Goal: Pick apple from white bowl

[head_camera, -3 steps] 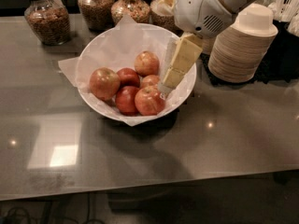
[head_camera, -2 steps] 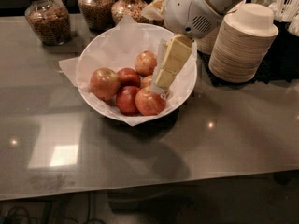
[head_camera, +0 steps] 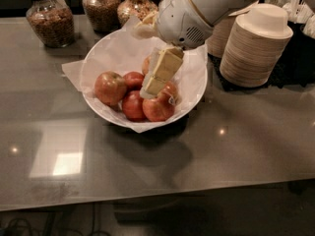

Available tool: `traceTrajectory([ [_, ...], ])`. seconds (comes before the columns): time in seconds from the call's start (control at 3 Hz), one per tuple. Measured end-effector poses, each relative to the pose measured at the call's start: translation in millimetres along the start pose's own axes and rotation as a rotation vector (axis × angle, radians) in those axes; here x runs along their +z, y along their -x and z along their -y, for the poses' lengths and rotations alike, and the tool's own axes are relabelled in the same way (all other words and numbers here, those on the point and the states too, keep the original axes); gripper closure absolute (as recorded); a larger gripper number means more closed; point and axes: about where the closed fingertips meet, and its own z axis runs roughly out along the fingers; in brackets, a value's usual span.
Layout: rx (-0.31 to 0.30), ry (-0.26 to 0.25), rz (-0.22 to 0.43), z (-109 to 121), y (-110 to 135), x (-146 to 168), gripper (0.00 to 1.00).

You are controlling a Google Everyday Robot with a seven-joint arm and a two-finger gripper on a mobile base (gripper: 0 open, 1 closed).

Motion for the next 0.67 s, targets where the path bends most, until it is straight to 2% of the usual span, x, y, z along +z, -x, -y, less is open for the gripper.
traceTrajectory([
  [0.67,-0.039,0.047,0.067,8.2,1.5,38.7,0.14],
])
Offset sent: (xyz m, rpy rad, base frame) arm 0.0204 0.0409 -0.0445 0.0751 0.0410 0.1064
